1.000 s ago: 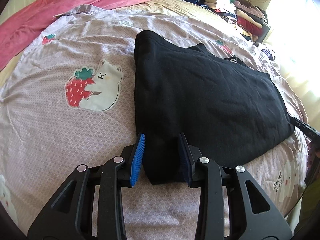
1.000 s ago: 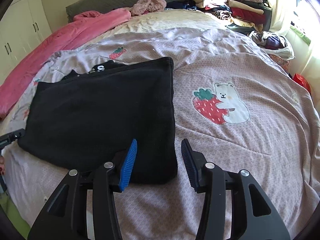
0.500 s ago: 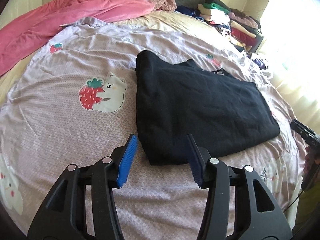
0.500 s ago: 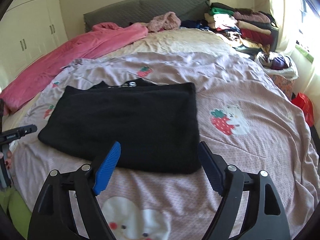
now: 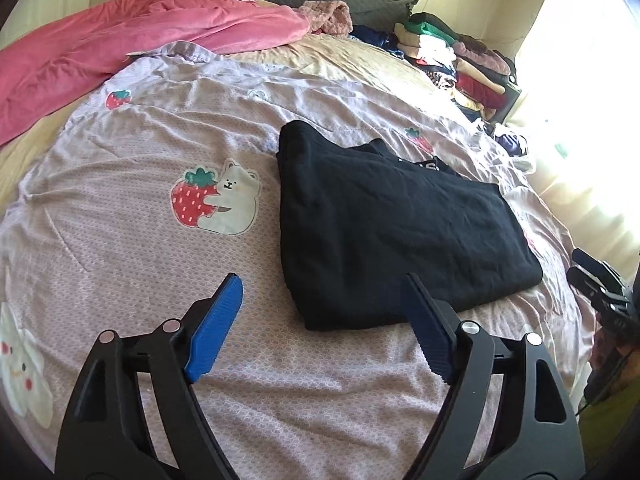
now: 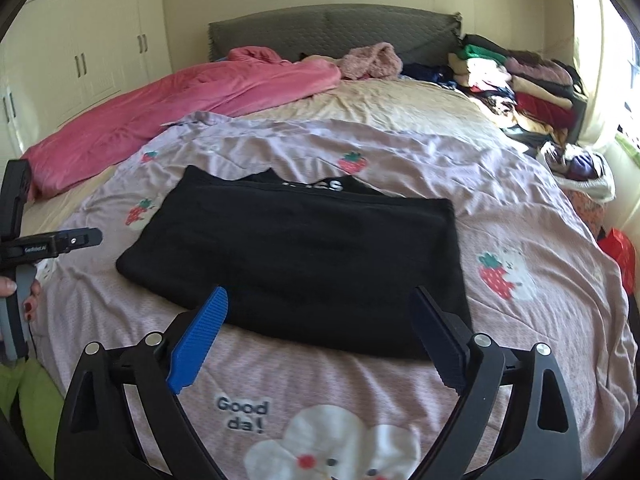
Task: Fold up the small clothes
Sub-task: 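Withdraw both grippers from the folded sweatshirt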
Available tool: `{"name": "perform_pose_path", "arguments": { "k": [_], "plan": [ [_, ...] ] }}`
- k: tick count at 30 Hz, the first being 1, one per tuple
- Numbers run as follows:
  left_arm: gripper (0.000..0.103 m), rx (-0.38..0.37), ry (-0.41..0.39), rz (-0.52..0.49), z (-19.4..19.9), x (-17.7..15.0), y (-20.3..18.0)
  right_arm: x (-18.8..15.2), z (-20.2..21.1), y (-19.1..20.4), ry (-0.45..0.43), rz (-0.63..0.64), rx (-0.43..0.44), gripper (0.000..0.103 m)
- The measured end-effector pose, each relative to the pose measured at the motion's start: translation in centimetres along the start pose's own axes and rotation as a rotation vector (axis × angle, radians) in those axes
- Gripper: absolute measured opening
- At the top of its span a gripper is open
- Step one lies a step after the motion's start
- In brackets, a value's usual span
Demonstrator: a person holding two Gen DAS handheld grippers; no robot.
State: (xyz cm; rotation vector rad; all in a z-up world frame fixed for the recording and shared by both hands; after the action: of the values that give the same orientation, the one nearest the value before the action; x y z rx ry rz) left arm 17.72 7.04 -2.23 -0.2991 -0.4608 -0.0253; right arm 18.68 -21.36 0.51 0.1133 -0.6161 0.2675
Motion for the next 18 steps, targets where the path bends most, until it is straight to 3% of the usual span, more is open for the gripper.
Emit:
{"name": "perform_pose_path", "arguments": {
  "k": [1,10,18],
  "plan": [
    [0.081,-0.001,-0.001,0.003,0.1,0.0,0.1,0.2,0.0,0.5,-0.003,0.009,0.004,0.094],
    [0.091,-0.015,-0.005,0.048,0.5,0.9,2.2,1.7,-1.0,5.4,-0.008,0.094,0.046,0.094],
    [0.091,-0.018,0.014,0.113,-0.6,3.2,4.2,2.5,-3.6,9.7,0.028,0.178,0.097,0.094]
  ]
}}
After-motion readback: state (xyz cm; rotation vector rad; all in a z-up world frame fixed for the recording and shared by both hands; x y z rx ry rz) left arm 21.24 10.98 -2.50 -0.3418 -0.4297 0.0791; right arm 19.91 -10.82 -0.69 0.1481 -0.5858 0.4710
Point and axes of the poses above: each gripper's, at about its wrist camera, not at the fingertips, and z roughly against the way its jaws point, y to its left, x to its top, the point moved 3 cm from there along -z, roughly the way its jaws point, and after that the axes turned 13 degrees about y, right-handed, at the moved point
